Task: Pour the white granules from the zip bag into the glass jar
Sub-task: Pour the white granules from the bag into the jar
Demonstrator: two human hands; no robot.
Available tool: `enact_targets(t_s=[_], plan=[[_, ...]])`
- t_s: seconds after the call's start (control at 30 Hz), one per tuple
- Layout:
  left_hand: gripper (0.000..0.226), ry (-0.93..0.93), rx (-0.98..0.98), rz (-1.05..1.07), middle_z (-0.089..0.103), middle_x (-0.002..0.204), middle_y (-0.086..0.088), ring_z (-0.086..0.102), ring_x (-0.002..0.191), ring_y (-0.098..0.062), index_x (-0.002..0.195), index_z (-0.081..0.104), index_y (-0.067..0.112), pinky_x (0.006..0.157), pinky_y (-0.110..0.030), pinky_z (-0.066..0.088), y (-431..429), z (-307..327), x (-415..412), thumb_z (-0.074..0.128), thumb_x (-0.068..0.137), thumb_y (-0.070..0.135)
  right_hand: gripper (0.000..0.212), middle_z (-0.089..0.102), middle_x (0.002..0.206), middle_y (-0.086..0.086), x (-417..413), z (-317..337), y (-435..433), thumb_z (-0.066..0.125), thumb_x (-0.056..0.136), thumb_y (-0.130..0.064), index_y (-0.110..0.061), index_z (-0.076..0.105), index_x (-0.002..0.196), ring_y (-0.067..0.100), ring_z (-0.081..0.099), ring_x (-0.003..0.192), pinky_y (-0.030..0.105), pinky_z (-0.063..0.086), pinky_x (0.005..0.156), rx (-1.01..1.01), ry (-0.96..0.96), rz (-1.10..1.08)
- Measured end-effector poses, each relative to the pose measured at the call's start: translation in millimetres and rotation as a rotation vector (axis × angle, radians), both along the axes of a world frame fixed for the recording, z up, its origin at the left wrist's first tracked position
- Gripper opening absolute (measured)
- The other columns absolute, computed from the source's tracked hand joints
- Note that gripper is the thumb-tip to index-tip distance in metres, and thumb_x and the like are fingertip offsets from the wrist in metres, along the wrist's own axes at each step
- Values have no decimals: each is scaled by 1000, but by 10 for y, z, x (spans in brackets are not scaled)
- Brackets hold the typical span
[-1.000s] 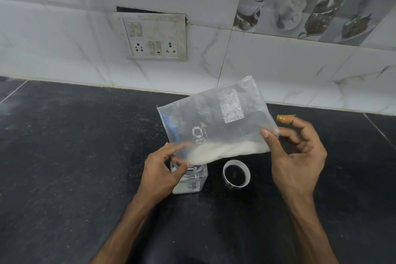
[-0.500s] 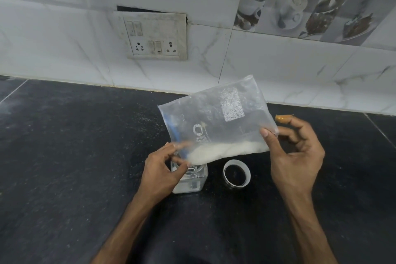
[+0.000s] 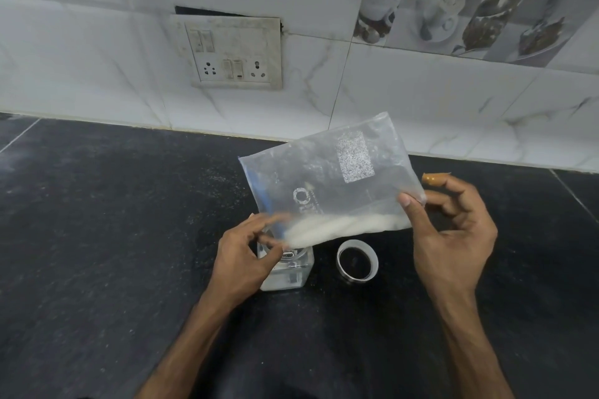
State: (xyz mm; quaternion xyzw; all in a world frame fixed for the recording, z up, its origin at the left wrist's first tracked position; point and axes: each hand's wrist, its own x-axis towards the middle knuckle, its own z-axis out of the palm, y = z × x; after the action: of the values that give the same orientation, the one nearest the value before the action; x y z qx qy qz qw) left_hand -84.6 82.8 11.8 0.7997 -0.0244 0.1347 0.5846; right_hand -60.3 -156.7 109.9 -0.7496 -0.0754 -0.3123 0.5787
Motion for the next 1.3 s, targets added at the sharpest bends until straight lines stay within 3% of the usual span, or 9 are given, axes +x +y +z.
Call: enact_targets(t_s=[0.13,0.27,0.33,0.47,0.63,0.77,0.87,1.0,1.3], plan=[[59,5,13,9,67,110,36,73,75,-5,120,67,41,104,-61,47,4,4,-7,82,77,3,35,73,95,-12,1,20,-6,80,79,-5,-16,63,107,6,72,86,32,59,85,10,-5,8],[60,-7,18,20,67,114,32,72,74,-6,118,67,42,101,-61,49,-6,4,-2,82,77,2,43,76,91,-4,-33,19,36,81,79,-7,-25,61,112,9,73,86,54,52,96,9,0,6],[63,-14,20,35,66,118,31,71,74,-7,117,66,44,98,-59,52,-1,4,-2,81,76,-1,42,76,89,-11,-43,10,41,80,79,-7,-21,61,114,7,73,86,53,52,96,-11,16,26],[58,-6,11,11,68,113,33,73,76,-3,116,67,42,103,-61,47,-4,2,-9,82,77,2,45,76,92,3,-19,25,-17,81,78,-8,-23,60,116,10,73,87,58,50,97,12,17,15],[59,-13,6,13,69,116,23,74,77,-4,118,67,43,100,-60,50,-1,-2,-7,82,77,4,43,75,91,6,-21,26,-30,81,78,-7,-14,60,115,9,73,85,58,50,96,12,13,25],[61,-7,4,23,66,120,28,73,75,-4,119,66,40,102,-60,49,0,-8,-5,82,76,1,40,75,88,1,-30,24,-10,80,78,-5,-12,61,113,9,73,85,55,53,94,22,20,46],[58,-5,6,12,68,115,30,74,76,-3,119,67,40,102,-61,48,-4,2,-12,82,77,4,42,75,94,9,-28,17,-20,81,78,-8,-19,62,113,13,74,87,58,50,97,26,8,37],[59,-5,2,18,68,114,31,73,74,-3,116,67,44,101,-61,48,2,9,-13,82,77,3,46,76,94,3,-28,12,-34,81,78,-9,-29,60,113,12,74,87,59,50,97,26,-5,35],[52,-10,3,27,71,108,27,73,76,-4,120,67,42,102,-59,49,-4,-4,-11,78,75,17,43,75,89,1,-27,12,1,81,78,-8,-21,61,113,11,74,86,56,52,95,27,-9,38]])
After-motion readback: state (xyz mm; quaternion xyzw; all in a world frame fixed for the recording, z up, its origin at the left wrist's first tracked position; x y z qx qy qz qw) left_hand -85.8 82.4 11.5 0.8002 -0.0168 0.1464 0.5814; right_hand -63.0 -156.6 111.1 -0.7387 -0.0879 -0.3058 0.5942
